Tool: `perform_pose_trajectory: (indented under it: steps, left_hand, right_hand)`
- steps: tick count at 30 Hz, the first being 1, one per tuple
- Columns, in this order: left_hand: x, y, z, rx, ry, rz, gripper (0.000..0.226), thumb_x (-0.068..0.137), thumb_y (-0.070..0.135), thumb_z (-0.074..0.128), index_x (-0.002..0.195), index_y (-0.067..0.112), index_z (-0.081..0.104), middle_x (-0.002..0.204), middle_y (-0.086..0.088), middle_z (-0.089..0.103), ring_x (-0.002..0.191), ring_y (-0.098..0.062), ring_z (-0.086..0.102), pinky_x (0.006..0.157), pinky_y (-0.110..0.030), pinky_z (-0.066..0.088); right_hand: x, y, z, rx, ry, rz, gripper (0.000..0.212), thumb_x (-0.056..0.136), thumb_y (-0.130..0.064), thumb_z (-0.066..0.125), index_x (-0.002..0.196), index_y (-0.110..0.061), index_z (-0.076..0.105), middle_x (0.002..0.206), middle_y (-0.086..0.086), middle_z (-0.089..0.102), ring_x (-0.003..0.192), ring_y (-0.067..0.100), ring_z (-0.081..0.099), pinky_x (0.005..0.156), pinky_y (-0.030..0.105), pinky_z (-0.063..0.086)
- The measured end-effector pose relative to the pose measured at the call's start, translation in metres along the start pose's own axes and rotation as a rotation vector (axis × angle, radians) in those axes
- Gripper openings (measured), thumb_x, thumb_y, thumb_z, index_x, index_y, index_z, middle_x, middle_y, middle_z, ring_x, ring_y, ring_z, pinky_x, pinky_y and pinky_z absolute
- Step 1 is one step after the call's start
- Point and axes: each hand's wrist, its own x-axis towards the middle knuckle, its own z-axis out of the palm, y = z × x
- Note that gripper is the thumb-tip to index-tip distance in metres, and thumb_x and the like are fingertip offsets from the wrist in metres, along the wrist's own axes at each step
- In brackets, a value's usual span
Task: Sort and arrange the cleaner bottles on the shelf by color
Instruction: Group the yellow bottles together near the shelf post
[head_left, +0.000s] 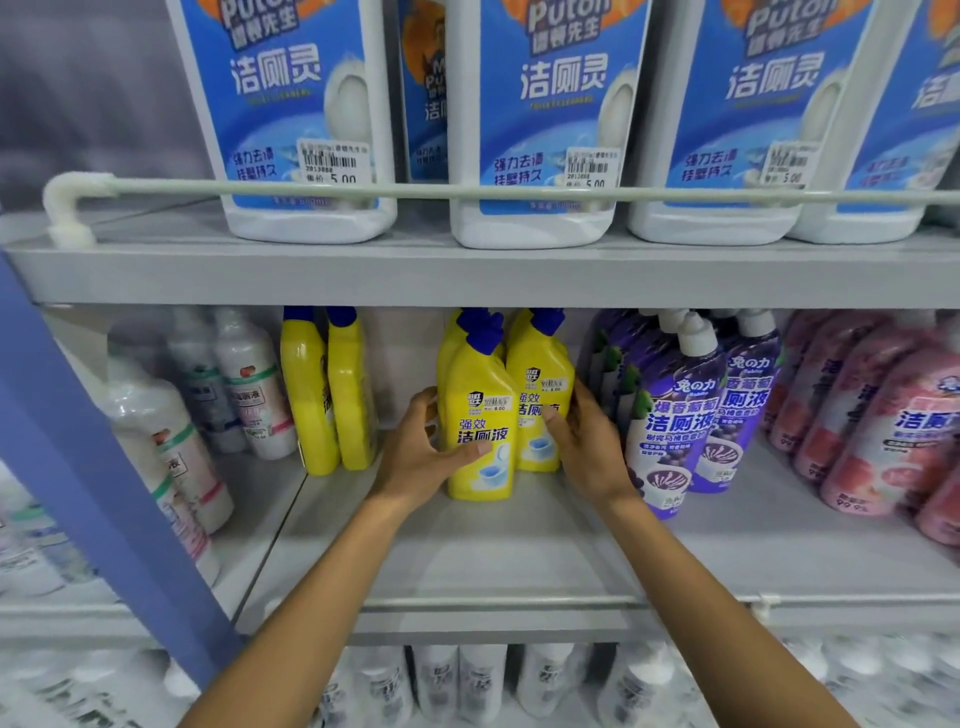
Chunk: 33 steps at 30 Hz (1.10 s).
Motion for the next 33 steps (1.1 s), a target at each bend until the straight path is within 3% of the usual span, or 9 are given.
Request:
perform_pose_trajectory:
  steps: [4,12,14,16,19,21,26,29,33]
  left_hand:
    - [0.003,-0.004,0.006,-0.031,0.023,0.049,0.079,0.067,0.044,0.090,0.136,0.024,0.058,0.123,0.013,0.072,0.114,0.002,0.066,0.094,-0.020,0.054]
    - [-0.003,-0.012,0.008,-0.099,0.052,0.068,0.048,0.083,0.017,0.085,0.127,0.020,0.067,0.113,0.010,0.077,0.106,-0.004,0.072,0.092,-0.027,0.060]
    - [-0.005,-0.011,0.008,-0.103,0.064,0.059,0.058,0.079,0.022,0.089,0.131,0.025,0.062,0.116,0.015,0.075,0.109,-0.002,0.070,0.089,-0.022,0.059]
    - [-0.001,-0.009,0.008,-0.083,0.050,0.074,0.086,0.071,0.031,0.094,0.144,0.028,0.049,0.127,0.018,0.069,0.115,0.004,0.065,0.090,-0.019,0.057]
    - [0.013,-0.005,0.009,-0.068,0.010,0.054,0.122,0.062,0.036,0.099,0.159,0.024,0.026,0.139,0.013,0.062,0.121,0.000,0.064,0.095,-0.028,0.059]
    - [0.023,-0.006,0.010,-0.126,-0.036,0.049,0.127,0.061,0.028,0.101,0.160,0.020,0.022,0.138,0.005,0.064,0.119,-0.009,0.067,0.094,-0.035,0.060]
    - [0.033,-0.008,0.018,-0.192,-0.045,0.076,0.094,0.066,0.007,0.096,0.144,0.018,0.043,0.128,0.000,0.070,0.114,-0.017,0.071,0.087,-0.033,0.061]
    - [0.036,-0.008,0.020,-0.215,-0.020,0.084,0.089,0.065,0.007,0.095,0.139,0.017,0.047,0.124,0.000,0.072,0.110,-0.016,0.073,0.083,-0.030,0.061]
    - [0.041,-0.009,0.016,-0.207,-0.017,0.077,0.086,0.065,0.006,0.096,0.137,0.018,0.051,0.120,0.001,0.073,0.107,-0.014,0.074,0.081,-0.029,0.062]
  right_hand:
    - [0.004,0.004,-0.001,0.017,-0.008,0.033,0.063,0.092,-0.053,0.066,0.145,-0.023,0.049,0.137,-0.003,0.065,0.127,0.016,0.063,0.107,0.051,0.051]
    - [0.017,-0.001,0.000,0.047,-0.060,0.099,0.058,0.096,-0.039,0.069,0.145,-0.018,0.048,0.133,-0.002,0.067,0.122,0.012,0.065,0.105,0.047,0.054]
    - [0.023,-0.005,0.002,0.042,-0.042,0.111,0.077,0.088,-0.060,0.069,0.149,-0.020,0.043,0.136,-0.004,0.065,0.125,0.011,0.063,0.106,0.045,0.053]
    - [0.029,-0.010,0.004,0.040,-0.027,0.115,0.094,0.080,-0.072,0.068,0.153,-0.022,0.037,0.140,-0.005,0.061,0.129,0.010,0.059,0.108,0.041,0.051]
    - [0.037,-0.016,0.010,0.062,0.002,0.141,0.101,0.081,-0.066,0.073,0.159,-0.021,0.026,0.152,0.000,0.051,0.137,0.014,0.051,0.114,0.041,0.045]
    - [0.041,-0.016,0.015,0.089,0.016,0.146,0.103,0.081,-0.061,0.076,0.160,-0.019,0.024,0.155,0.003,0.047,0.140,0.016,0.048,0.117,0.041,0.042]
    - [0.044,-0.016,0.018,0.148,0.030,0.169,0.112,0.068,-0.071,0.079,0.156,-0.021,0.030,0.148,-0.001,0.051,0.136,0.016,0.052,0.115,0.044,0.044]
    - [0.043,-0.015,0.018,0.158,0.026,0.168,0.116,0.063,-0.077,0.075,0.155,-0.020,0.032,0.148,0.002,0.052,0.135,0.017,0.053,0.114,0.045,0.046]
    - [0.041,-0.016,0.021,0.161,0.030,0.167,0.102,0.072,-0.066,0.076,0.154,-0.022,0.033,0.147,0.002,0.052,0.134,0.017,0.053,0.114,0.045,0.046]
